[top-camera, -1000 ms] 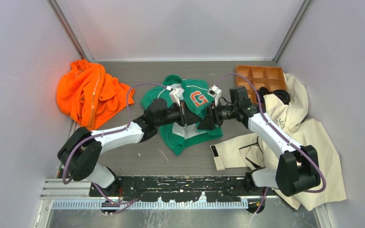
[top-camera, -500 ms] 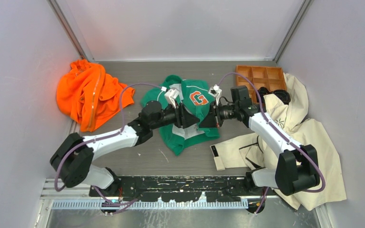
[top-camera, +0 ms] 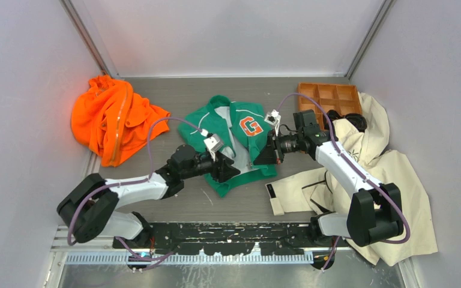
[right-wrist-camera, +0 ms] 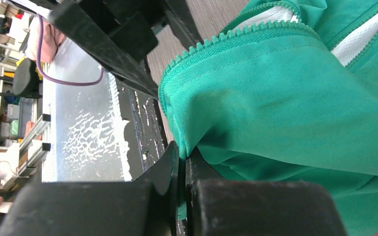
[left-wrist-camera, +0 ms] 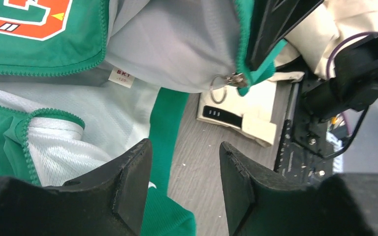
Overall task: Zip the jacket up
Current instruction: Pick up the jacket from the center of the board, then adjust the zipper on the jacket.
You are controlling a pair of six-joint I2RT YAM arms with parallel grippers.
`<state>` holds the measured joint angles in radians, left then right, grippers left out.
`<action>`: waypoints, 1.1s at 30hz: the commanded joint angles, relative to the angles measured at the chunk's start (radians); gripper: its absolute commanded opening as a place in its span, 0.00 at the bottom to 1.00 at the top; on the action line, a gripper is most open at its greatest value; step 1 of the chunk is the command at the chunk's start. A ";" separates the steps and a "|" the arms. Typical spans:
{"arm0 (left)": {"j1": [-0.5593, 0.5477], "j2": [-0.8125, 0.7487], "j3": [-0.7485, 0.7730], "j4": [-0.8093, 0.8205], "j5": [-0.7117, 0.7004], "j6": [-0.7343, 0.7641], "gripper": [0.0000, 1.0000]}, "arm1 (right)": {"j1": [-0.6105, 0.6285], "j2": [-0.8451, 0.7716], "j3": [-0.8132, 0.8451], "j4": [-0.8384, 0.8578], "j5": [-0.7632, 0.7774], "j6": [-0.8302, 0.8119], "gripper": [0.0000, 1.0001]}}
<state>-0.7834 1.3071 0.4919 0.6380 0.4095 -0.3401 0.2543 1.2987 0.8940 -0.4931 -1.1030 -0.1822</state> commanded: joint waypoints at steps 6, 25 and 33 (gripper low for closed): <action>-0.001 0.130 0.083 0.220 0.102 0.257 0.53 | -0.002 0.004 0.057 -0.067 -0.048 -0.094 0.01; -0.042 0.240 0.137 0.304 0.126 0.229 0.47 | -0.002 0.033 0.065 -0.068 -0.055 -0.095 0.01; -0.042 0.247 0.128 0.310 0.114 0.202 0.20 | -0.001 0.035 0.068 -0.068 -0.054 -0.091 0.01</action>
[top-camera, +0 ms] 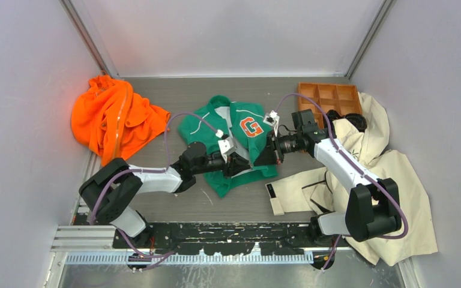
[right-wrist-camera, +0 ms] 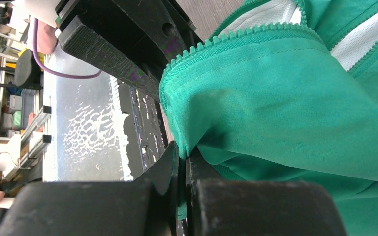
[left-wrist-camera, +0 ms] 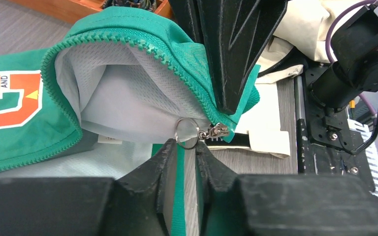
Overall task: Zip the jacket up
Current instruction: Adjust the zipper on the jacket.
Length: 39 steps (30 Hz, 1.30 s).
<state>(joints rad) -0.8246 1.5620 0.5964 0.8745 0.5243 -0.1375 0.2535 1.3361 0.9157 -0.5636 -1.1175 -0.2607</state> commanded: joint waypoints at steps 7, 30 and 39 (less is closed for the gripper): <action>-0.001 -0.065 0.007 0.038 -0.029 0.010 0.00 | 0.000 -0.003 0.046 0.009 -0.012 -0.001 0.01; -0.045 -0.237 -0.066 -0.116 -0.098 -0.102 0.51 | -0.019 -0.022 0.057 -0.038 -0.037 -0.059 0.01; -0.068 -0.103 -0.103 0.148 -0.160 -0.038 0.55 | -0.019 -0.024 0.068 -0.089 -0.086 -0.116 0.01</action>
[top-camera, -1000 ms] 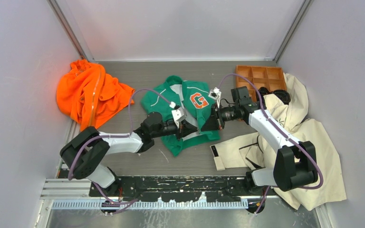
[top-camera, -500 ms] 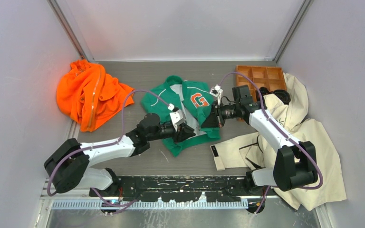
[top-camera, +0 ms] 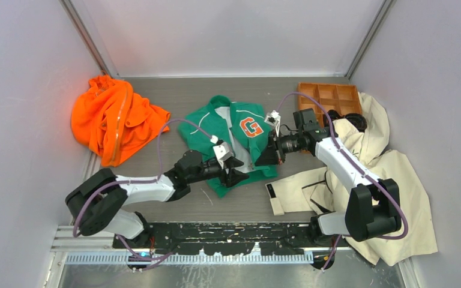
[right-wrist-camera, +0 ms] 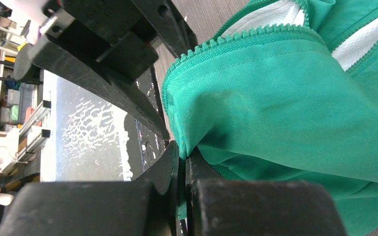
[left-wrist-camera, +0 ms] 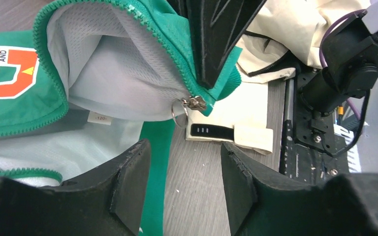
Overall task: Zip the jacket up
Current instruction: Adjust the zipper on the jacket.
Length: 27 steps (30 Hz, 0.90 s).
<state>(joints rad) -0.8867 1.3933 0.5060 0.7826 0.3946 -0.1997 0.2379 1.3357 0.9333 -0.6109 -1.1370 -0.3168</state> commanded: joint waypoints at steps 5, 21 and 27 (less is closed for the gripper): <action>-0.018 0.109 -0.012 0.315 -0.093 0.077 0.54 | -0.004 -0.025 0.054 -0.061 -0.065 -0.088 0.01; -0.051 0.218 -0.011 0.484 -0.130 0.055 0.47 | -0.003 -0.003 0.055 -0.032 -0.056 -0.047 0.01; -0.050 0.203 -0.009 0.460 -0.167 0.064 0.41 | -0.004 -0.001 0.055 -0.032 -0.055 -0.047 0.01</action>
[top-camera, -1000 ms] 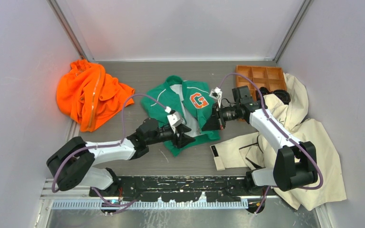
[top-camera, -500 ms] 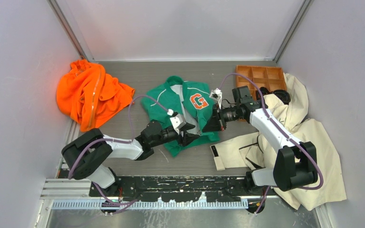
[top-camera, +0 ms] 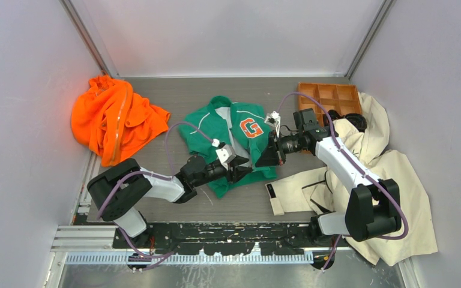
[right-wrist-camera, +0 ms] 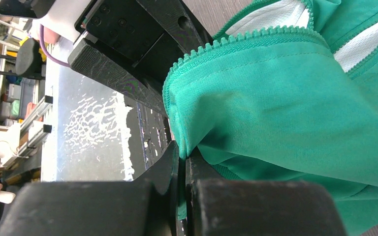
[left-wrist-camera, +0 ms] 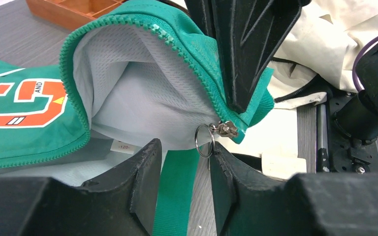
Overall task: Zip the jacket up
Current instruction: Adjust the zipper on the jacket.
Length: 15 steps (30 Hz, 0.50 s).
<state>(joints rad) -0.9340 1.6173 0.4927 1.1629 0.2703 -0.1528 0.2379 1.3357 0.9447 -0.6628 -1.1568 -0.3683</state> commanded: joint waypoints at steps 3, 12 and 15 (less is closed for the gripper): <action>-0.004 -0.027 0.002 0.077 -0.046 0.018 0.36 | -0.004 0.000 0.043 0.020 -0.035 0.006 0.01; -0.006 -0.072 -0.004 0.048 -0.051 0.023 0.31 | -0.004 0.007 0.043 0.029 -0.019 0.020 0.01; -0.013 -0.084 -0.002 0.033 -0.057 0.033 0.33 | -0.003 0.008 0.042 0.037 -0.015 0.028 0.01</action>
<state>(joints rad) -0.9356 1.5875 0.4923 1.1534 0.2348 -0.1486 0.2379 1.3407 0.9447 -0.6586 -1.1511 -0.3584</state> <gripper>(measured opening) 0.319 0.073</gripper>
